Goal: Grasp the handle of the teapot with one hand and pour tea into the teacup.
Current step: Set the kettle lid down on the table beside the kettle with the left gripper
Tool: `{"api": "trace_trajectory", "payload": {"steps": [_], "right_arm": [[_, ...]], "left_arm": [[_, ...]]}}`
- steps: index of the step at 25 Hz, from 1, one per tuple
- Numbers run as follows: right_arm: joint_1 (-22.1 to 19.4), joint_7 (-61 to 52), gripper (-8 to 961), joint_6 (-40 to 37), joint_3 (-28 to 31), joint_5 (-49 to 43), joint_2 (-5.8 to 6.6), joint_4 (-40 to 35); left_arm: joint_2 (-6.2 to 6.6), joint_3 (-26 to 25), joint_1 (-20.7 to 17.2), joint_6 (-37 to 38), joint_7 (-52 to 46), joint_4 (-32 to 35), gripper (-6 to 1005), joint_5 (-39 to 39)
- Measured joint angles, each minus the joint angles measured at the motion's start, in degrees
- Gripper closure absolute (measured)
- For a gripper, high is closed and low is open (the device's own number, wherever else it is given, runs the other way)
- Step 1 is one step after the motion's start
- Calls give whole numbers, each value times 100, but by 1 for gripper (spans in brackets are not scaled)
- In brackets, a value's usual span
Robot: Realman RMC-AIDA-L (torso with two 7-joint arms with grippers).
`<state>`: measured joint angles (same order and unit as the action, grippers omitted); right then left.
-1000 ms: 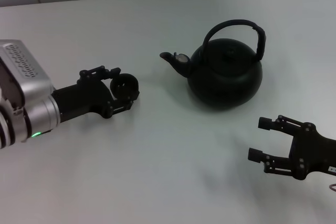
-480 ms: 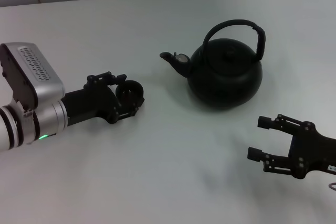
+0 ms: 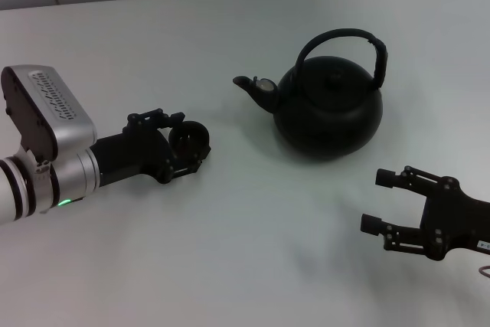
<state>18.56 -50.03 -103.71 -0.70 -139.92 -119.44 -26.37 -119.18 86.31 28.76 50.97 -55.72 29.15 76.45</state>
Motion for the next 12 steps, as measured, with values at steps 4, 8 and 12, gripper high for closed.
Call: {"api": "trace_trajectory", "payload": {"steps": [4, 8, 12], "right_arm": [[-6, 4, 118, 0, 0, -1, 0, 0], [-10, 2, 119, -1, 0, -4, 0, 0], [-10, 2, 119, -5, 0, -7, 0, 0]], "left_arm": [[0, 0, -1, 1, 3, -11, 275, -12], [0, 0, -5, 1, 25, -14, 272, -17], [0, 0, -27, -7, 37, -18, 270, -12]]}}
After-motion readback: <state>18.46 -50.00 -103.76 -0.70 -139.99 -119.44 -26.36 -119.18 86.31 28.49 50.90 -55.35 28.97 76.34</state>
